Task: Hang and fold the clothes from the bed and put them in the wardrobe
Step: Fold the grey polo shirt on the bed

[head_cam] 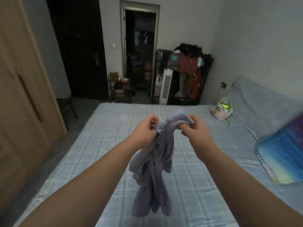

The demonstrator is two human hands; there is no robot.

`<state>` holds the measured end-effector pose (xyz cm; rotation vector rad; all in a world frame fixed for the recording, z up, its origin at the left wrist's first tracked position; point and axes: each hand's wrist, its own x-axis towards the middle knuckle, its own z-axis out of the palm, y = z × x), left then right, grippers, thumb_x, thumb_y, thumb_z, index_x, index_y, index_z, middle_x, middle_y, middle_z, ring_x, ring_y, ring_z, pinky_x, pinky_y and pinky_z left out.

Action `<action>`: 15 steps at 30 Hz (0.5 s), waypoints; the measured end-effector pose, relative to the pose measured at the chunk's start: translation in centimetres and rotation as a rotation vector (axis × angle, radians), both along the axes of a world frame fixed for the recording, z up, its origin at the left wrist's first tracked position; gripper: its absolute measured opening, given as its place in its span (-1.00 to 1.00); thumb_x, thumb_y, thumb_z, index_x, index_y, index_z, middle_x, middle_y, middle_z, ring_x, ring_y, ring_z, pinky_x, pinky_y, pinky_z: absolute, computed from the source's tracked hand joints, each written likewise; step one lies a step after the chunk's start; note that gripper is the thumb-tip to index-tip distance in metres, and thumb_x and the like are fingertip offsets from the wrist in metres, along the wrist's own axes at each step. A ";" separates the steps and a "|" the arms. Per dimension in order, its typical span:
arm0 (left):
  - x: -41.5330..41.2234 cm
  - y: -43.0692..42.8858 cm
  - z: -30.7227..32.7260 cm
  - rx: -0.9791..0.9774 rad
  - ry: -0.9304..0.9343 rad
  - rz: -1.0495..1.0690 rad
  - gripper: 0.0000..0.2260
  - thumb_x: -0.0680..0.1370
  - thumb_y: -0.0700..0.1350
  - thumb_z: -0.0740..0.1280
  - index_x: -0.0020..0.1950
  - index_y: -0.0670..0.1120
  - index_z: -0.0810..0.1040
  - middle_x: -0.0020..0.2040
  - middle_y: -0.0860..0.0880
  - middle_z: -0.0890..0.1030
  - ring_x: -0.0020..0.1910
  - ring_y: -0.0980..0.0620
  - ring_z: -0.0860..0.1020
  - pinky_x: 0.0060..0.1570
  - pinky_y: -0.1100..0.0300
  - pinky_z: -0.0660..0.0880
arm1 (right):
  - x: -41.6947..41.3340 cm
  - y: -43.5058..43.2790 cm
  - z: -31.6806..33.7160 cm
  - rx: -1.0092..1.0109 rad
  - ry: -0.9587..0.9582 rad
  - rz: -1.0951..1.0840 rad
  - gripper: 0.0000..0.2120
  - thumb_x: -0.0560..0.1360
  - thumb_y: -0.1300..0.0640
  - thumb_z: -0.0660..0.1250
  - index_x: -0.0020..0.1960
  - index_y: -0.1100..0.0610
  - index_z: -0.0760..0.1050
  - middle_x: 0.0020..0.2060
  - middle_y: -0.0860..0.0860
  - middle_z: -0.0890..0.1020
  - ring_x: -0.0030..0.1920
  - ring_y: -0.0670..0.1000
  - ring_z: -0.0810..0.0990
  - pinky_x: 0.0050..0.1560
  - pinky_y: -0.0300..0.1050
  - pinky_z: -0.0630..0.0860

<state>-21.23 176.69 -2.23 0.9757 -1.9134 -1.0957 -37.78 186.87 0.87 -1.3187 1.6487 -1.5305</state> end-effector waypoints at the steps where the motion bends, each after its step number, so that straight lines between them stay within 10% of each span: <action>1: -0.6 1.0 0.6 0.031 0.024 -0.012 -0.93 0.57 -0.26 0.32 -0.02 -0.11 0.47 -0.11 -0.17 0.60 -0.20 0.00 0.53 -0.25 0.18 0.51 | -0.1 0.7 0.6 -0.004 -0.008 0.030 -0.85 0.54 0.10 0.38 0.09 0.03 0.49 -0.02 0.02 0.64 0.00 -0.04 0.62 0.01 -0.11 0.55; 5: -2.4 4.8 2.6 0.282 0.258 -0.060 -0.91 0.63 -0.22 0.27 -0.03 -0.09 0.38 -0.11 -0.19 0.60 -0.14 -0.10 0.60 -0.12 -0.04 0.63 | -0.7 3.1 3.0 0.030 -0.052 0.257 -0.72 0.58 0.13 0.34 0.27 -0.02 0.45 0.11 -0.16 0.61 0.04 -0.32 0.59 -0.09 -0.44 0.52; 11: -3.9 7.8 5.1 0.419 0.350 0.083 -0.88 0.66 -0.15 0.13 0.13 -0.13 0.41 -0.07 -0.17 0.44 -0.11 -0.09 0.42 -0.14 -0.04 0.47 | -2.7 7.0 2.0 -0.008 0.114 -0.076 -0.85 0.55 0.23 0.31 0.08 0.04 0.52 -0.03 -0.06 0.61 0.05 -0.07 0.59 0.01 -0.21 0.52; 15: -5.5 9.4 6.2 0.389 0.354 0.039 -0.99 0.65 -0.19 0.18 0.06 -0.10 0.37 -0.11 -0.19 0.45 -0.12 -0.10 0.46 -0.13 -0.03 0.48 | -3.1 9.1 1.8 0.094 0.115 0.160 -0.92 0.60 0.05 0.30 0.07 -0.09 0.51 -0.02 -0.10 0.64 0.02 -0.09 0.63 0.05 -0.07 0.60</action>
